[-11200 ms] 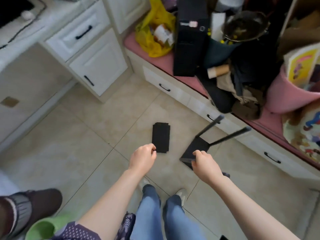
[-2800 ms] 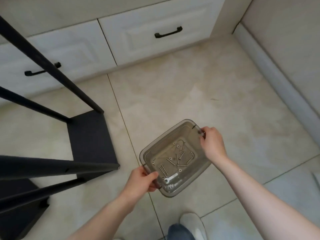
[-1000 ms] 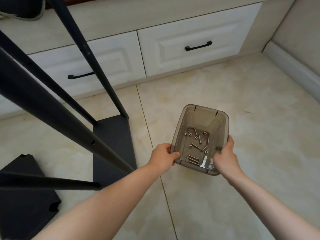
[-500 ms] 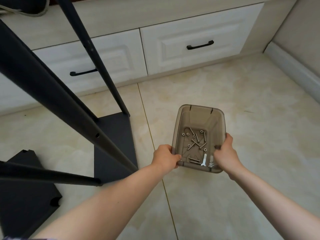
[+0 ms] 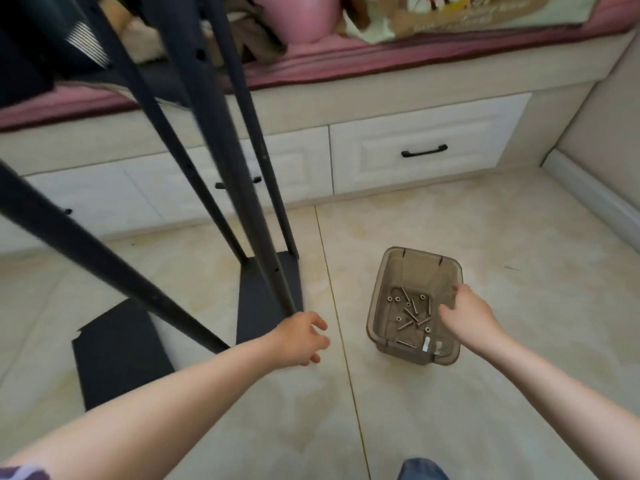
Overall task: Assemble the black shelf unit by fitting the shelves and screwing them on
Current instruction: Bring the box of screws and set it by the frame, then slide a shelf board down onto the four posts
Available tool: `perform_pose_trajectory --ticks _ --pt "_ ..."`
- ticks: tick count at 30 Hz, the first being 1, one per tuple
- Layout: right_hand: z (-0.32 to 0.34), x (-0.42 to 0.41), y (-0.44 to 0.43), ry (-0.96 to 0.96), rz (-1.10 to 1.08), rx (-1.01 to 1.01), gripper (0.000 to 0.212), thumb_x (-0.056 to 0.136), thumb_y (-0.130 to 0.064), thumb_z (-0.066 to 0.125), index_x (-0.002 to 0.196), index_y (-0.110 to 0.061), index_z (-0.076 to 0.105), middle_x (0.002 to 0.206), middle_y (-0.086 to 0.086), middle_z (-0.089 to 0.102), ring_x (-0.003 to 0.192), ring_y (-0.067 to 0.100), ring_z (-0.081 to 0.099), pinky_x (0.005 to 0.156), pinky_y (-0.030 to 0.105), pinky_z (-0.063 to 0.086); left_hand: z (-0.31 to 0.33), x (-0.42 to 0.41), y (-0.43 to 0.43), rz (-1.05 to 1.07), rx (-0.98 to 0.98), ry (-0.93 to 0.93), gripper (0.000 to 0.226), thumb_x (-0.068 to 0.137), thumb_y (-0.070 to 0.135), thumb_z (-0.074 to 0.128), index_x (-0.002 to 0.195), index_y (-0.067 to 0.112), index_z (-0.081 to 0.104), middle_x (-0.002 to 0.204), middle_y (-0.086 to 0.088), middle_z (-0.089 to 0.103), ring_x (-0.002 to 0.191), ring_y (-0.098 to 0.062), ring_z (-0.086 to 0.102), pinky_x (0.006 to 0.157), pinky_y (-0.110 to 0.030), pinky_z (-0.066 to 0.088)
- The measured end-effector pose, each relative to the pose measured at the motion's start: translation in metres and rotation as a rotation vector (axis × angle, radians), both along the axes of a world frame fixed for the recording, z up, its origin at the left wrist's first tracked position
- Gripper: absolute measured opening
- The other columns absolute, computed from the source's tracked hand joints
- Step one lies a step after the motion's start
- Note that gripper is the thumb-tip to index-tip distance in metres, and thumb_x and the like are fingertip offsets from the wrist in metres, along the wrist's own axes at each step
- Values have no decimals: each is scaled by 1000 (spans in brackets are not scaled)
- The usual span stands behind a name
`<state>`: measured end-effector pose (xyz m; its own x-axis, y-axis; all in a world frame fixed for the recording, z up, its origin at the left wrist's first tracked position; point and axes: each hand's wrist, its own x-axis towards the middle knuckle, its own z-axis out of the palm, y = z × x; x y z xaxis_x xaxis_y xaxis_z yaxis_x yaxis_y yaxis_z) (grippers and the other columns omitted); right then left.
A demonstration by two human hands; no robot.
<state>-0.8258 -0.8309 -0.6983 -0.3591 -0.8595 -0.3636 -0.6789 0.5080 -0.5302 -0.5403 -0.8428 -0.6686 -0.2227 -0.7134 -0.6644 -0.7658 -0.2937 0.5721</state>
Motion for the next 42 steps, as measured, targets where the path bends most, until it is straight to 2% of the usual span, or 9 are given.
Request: perform_pose_trajectory --ticks 4,8,13,18,23,25,29,37,42 --pt "49 34 0 4 213 -88 46 98 -18 53 141 -5 45 139 13 57 129 30 52 101 30 39 34 42 21 -13 -26 -76 37 100 22 58 135 12 53 104 1 67 97 -19 72 76 -27 58" --pt "105 73 1 5 383 -165 38 98 -21 53 135 -11 53 129 7 63 120 23 57 90 22 38 69 76 45 -18 -70 -133 36 100 22 57 135 14 52 107 1 67 99 -17 71 83 -31 59" --pt "164 126 17 -6 587 -276 35 101 -26 51 133 -15 54 128 1 63 116 17 58 96 25 45 111 119 64 -75 -119 -250 37 102 25 54 137 14 48 123 -6 62 101 -18 67 77 -26 57" --pt "204 161 14 -62 602 -326 39 101 -30 51 138 -16 48 128 1 61 109 14 57 90 24 44 150 162 60 3 -157 -375 42 102 32 55 137 9 52 117 -6 66 100 -22 70 79 -28 60" --pt "206 187 3 -181 582 -294 42 101 -32 50 141 -21 41 129 -4 56 111 13 56 88 25 43 165 177 43 249 -278 -202 64 101 38 58 154 13 31 129 -6 58 100 -23 66 80 -31 60" --pt "201 194 -1 -215 554 -299 36 102 -29 50 137 -21 43 124 -7 56 108 12 54 85 24 42 165 175 36 277 -408 -69 54 101 34 60 148 19 41 137 0 57 114 -18 60 93 -32 55" --pt "198 199 -7 -227 498 -321 22 104 -27 47 125 -21 49 107 -7 59 96 11 56 72 21 42 161 169 31 339 -484 57 25 102 28 59 126 25 57 112 14 61 117 -16 59 103 -36 50" --pt "194 201 25 -264 522 -368 13 104 -26 47 113 -22 54 102 -9 63 99 14 63 84 29 49 151 169 46 439 -544 115 26 102 22 58 127 18 57 117 2 63 115 -20 61 105 -42 51" --pt "202 204 48 -254 601 -350 11 102 -26 51 113 -24 54 104 -6 66 98 11 63 78 23 46 152 176 65 456 -608 109 21 101 17 59 119 26 51 103 14 58 111 -18 60 102 -42 52"
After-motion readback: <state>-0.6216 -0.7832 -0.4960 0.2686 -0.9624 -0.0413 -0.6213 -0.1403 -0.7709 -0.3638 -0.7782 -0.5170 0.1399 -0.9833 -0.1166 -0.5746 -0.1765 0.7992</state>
